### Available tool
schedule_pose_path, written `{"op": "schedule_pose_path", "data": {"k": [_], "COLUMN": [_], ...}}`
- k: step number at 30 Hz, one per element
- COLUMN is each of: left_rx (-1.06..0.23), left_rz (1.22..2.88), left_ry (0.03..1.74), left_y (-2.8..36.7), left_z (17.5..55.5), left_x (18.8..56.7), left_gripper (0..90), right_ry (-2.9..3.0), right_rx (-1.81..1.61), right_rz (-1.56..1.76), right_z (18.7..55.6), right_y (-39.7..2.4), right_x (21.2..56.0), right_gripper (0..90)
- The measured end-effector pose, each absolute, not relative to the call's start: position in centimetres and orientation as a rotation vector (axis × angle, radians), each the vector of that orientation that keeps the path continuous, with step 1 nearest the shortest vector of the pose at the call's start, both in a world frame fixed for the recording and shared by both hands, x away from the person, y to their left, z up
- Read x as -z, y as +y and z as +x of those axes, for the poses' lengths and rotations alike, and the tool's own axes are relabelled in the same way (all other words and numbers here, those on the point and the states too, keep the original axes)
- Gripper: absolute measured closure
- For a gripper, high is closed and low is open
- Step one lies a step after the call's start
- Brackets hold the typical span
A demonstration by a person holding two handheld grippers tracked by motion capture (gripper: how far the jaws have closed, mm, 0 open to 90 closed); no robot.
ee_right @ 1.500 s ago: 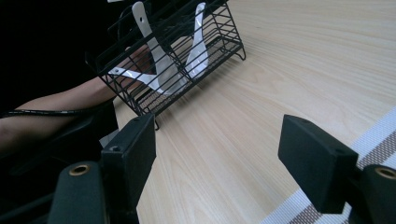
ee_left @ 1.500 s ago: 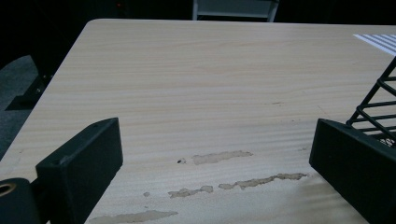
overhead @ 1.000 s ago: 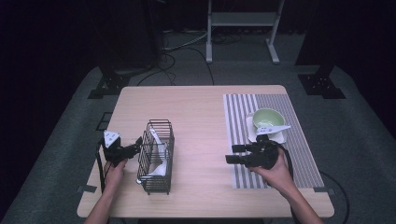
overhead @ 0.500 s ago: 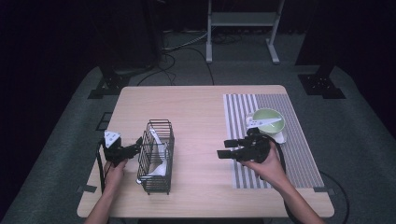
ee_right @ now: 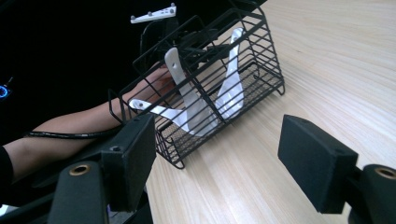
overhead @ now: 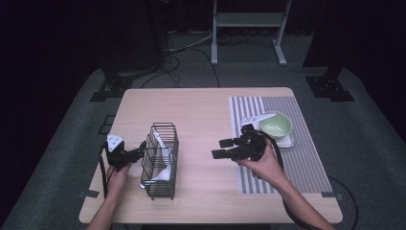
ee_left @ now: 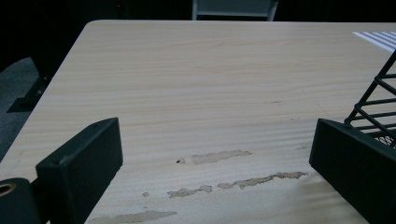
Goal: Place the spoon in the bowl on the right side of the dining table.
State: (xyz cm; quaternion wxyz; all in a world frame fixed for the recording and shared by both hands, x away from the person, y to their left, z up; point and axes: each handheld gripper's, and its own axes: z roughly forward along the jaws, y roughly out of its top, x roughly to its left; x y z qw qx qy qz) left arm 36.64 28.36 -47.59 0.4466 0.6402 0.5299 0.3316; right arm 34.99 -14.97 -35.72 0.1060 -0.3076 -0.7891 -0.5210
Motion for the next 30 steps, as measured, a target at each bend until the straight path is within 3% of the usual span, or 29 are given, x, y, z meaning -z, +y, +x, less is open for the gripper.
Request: {"op": "schedule_pose_path", "data": {"k": [30], "left_rx": [-0.82], "left_rz": [1.589], "left_ry": [1.305], "left_y": [28.3], "left_z": [36.6], "left_x": [47.6], "left_gripper": [1.6], "right_ry": [-2.394], "right_rx": [1.408], "right_rz": [-0.747], "right_z": [35.6], "right_y": [-8.4], "right_x": [33.4], "right_gripper": [27.4]}}
